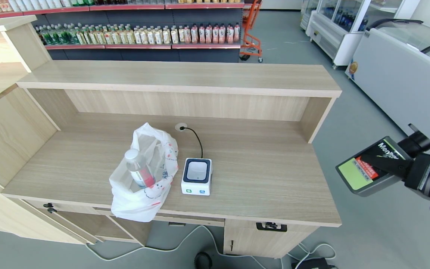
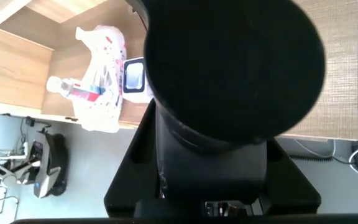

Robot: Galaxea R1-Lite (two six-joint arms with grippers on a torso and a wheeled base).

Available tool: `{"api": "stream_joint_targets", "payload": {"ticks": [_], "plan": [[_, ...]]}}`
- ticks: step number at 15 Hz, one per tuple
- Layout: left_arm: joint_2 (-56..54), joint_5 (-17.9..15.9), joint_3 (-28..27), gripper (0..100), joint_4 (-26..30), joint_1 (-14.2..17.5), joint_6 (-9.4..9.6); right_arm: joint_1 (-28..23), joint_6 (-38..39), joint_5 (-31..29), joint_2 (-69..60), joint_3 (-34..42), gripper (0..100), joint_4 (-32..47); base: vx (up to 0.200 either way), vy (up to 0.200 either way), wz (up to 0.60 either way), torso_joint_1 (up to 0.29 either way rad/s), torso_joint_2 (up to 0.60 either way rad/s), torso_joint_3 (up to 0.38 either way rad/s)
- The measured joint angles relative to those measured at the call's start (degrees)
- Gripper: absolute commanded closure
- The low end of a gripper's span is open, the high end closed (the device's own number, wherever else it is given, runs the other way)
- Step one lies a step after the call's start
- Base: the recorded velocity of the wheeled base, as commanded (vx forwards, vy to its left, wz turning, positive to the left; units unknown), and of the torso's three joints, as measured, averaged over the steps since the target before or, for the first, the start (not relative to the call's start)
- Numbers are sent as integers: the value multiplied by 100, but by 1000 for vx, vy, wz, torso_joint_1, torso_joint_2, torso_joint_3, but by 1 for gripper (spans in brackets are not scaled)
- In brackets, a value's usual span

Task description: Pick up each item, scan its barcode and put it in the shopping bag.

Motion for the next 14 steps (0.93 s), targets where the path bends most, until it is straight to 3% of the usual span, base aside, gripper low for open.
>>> {"api": "stream_joint_targets", "payload": {"ticks": [9,14], "plan": [[0,0,0,100,2,2,1,-2,-7,0,80,-80,100,-107,0,200,0,2,2,1],[0,0,0,100,2,0,22,-7,-367,-9,651,-122,100,-874,0,200,0,0,4,2]]}}
